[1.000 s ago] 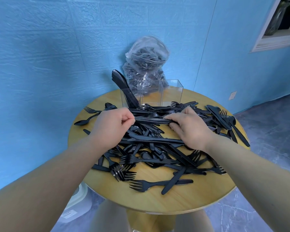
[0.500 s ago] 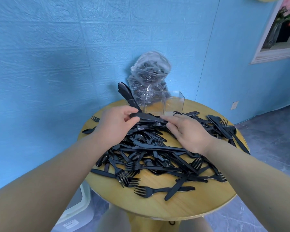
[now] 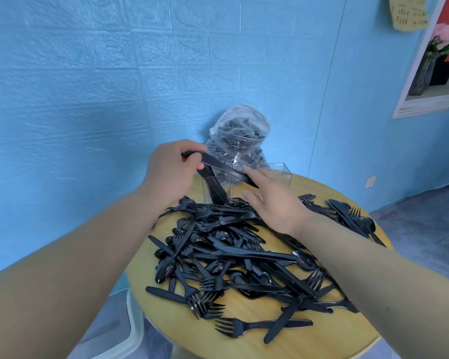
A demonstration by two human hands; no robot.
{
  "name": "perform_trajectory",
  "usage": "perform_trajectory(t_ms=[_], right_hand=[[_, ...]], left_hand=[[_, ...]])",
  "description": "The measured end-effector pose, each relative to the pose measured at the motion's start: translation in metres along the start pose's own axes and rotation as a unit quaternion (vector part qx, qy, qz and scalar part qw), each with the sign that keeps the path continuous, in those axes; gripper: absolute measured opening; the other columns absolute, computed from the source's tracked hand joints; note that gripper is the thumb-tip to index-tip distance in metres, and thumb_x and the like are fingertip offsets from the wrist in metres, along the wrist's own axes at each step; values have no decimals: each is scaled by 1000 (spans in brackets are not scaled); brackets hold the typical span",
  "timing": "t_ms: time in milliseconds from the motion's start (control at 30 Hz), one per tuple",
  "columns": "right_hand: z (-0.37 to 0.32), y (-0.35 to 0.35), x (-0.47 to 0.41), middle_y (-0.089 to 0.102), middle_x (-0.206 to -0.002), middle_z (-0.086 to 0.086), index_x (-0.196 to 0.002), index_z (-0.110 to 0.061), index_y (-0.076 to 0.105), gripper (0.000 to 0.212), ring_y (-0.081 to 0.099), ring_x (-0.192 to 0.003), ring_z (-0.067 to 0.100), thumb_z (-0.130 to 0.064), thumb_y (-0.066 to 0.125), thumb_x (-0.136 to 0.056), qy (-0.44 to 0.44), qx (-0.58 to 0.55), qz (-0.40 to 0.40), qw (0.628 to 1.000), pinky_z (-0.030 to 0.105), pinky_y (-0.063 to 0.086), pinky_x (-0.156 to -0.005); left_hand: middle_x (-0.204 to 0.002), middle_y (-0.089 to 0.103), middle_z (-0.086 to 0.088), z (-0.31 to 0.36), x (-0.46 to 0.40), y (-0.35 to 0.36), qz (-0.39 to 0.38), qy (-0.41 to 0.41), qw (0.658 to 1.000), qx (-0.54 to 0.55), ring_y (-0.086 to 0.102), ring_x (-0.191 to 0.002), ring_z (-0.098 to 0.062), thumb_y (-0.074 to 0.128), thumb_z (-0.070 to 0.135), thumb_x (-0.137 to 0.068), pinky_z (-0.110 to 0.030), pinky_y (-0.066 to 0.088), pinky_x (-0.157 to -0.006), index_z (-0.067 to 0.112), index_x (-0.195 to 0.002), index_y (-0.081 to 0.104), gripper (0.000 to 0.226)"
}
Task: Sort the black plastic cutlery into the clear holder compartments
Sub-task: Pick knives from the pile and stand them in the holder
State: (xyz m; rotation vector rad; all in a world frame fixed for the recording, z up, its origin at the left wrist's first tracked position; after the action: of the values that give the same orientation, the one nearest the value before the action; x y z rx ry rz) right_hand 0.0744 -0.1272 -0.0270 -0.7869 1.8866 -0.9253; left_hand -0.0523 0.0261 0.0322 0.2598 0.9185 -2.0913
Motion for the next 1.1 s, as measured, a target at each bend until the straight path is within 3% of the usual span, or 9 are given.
perform_trajectory(t_ms=[67, 133, 233, 367, 500, 733, 833, 967, 1100], right_hand=[[4, -2, -13, 38, -145, 7, -149, -13, 24, 54, 37, -130, 24, -25, 43, -99, 10, 37, 12, 999, 29, 30, -104], [9, 0, -26, 37, -146, 7, -148, -13, 25, 52, 32, -132, 25, -23, 41, -100, 23, 74, 4, 997, 29, 28, -106], [10, 8, -47, 36, -146, 6, -150, -14, 24, 53, 29, -131, 28, -18, 40, -99, 22, 120, -35, 992, 34, 27, -108], [7, 20, -67, 36, -142, 6, -146, -14, 29, 50, 29, -125, 29, -13, 40, -97, 19, 154, -76, 985, 41, 32, -106], [11, 33, -77, 37, -140, 6, -139, -14, 36, 43, 30, -122, 29, -18, 37, -97, 21, 191, -110, 975, 42, 34, -103], [15, 45, -79, 37, -141, 5, -140, -15, 36, 42, 28, -126, 30, -25, 36, -98, 27, 206, -131, 969, 42, 33, -100], [18, 46, -78, 34, -143, 4, -142, -15, 34, 45, 27, -126, 29, -24, 37, -98, 25, 191, -132, 972, 41, 33, -101], [20, 47, -78, 35, -143, 5, -144, -15, 31, 48, 28, -125, 29, -25, 39, -98, 24, 185, -127, 974, 43, 34, -103], [22, 47, -77, 38, -143, 3, -147, -17, 26, 52, 30, -122, 29, -24, 40, -97, 18, 183, -125, 975, 42, 38, -101]], left_hand=[[-66, 63, 17, 4, -19, -13, 29, 18, 999, -23, 56, -59, 8, 48, 9, -92, -10, 37, -51, 27, -97, 67, 26], [-70, 64, 11, 6, -37, -21, 48, 39, 996, -63, 54, -61, 1, 46, 7, -93, -14, 36, -53, 21, -100, 68, 27], [-77, 62, 7, 1, -59, -22, 42, 67, 988, -131, 58, -83, -17, 43, 6, -95, -21, 35, -65, 16, -106, 67, 29], [-92, 65, -1, -14, -75, -10, 22, 88, 977, -191, 57, -97, -24, 41, 6, -96, -24, 37, -80, 12, -110, 66, 29], [-65, 47, 26, -31, -81, 0, 0, 81, 978, -192, 48, -84, -12, 40, 4, -96, -16, 28, -68, 11, -107, 65, 28], [-107, 62, -5, -47, -86, 18, -27, 64, 974, -216, 53, -95, -22, 39, 7, -97, -24, 34, -77, 14, -111, 65, 31], [-105, 66, -3, -47, -91, 19, -1, 51, 982, -182, 57, -100, -23, 40, 7, -96, -25, 37, -82, 15, -108, 67, 30], [-90, 58, 3, -47, -99, 15, 38, 34, 983, -174, 50, -84, -15, 40, 7, -95, -21, 35, -76, 17, -108, 68, 32], [-101, 65, -1, -51, -98, 16, 46, 32, 980, -191, 51, -85, -18, 38, 8, -97, -19, 33, -76, 16, -111, 66, 32]])
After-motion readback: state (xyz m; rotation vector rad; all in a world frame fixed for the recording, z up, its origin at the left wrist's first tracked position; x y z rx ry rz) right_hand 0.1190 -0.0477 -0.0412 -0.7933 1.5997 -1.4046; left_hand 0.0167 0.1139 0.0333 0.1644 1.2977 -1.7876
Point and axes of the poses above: each hand's wrist, its own x-axis away from the middle knuckle, its own y-axis out of the palm, z = x × y, the point moved 1 cm from there along -x, towards the middle knuckle
